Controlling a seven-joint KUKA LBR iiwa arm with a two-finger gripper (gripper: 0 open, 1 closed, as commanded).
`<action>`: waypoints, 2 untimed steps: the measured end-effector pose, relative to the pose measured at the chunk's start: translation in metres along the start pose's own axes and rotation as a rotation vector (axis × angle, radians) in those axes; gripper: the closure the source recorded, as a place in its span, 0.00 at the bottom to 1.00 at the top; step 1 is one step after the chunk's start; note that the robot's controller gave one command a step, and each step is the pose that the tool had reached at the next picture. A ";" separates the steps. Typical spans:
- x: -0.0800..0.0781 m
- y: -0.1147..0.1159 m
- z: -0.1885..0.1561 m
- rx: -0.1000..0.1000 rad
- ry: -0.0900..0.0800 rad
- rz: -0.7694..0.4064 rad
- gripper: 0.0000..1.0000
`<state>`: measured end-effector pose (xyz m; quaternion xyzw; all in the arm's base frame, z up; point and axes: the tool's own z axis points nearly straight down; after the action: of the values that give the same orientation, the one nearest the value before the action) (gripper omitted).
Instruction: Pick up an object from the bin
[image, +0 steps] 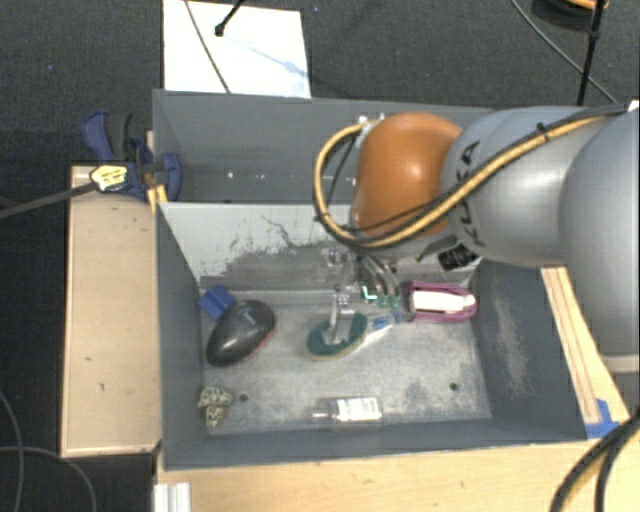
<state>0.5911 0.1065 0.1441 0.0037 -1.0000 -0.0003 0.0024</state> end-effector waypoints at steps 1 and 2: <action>0.013 -0.038 0.075 0.001 0.001 -0.177 0.00; 0.033 -0.054 0.042 0.001 -0.005 -0.217 0.00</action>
Offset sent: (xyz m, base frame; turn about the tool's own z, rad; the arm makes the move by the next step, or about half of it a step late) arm -0.0122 -0.0376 -0.0741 -0.1797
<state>0.5579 0.0522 0.1021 0.1117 -0.9937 0.0001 -0.0001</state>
